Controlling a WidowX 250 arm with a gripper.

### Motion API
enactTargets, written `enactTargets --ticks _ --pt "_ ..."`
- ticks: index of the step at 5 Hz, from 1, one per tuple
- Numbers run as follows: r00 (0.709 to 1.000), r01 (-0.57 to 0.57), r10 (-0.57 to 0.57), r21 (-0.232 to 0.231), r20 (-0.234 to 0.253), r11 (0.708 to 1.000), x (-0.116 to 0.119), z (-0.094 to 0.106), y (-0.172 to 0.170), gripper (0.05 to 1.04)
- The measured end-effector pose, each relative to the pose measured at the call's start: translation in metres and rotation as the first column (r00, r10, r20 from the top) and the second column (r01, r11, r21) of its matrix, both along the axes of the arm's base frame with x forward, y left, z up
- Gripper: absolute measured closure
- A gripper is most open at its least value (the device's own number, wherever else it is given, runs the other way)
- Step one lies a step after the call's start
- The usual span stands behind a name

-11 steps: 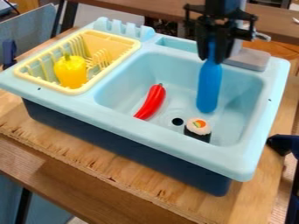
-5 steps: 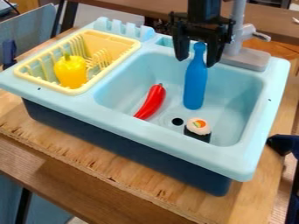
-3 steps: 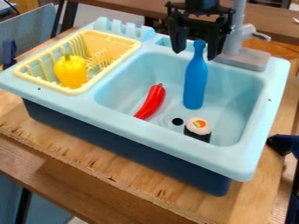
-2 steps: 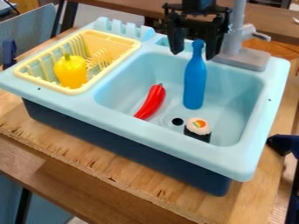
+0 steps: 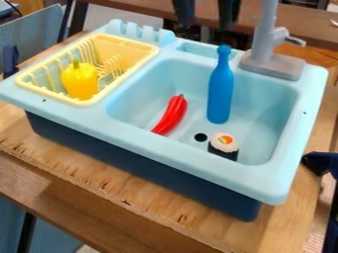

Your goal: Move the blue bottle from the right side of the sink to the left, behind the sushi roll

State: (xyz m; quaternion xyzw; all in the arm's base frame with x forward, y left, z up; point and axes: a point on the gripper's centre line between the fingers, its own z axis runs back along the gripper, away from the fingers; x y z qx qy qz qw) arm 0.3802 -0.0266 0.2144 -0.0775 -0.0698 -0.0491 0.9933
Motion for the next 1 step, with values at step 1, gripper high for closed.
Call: enactTargets --ticks 1 --pt "0.999 0.006 -0.006 -0.006 0.038 1.0 -0.0157 0.0193 0.0062 0.084"
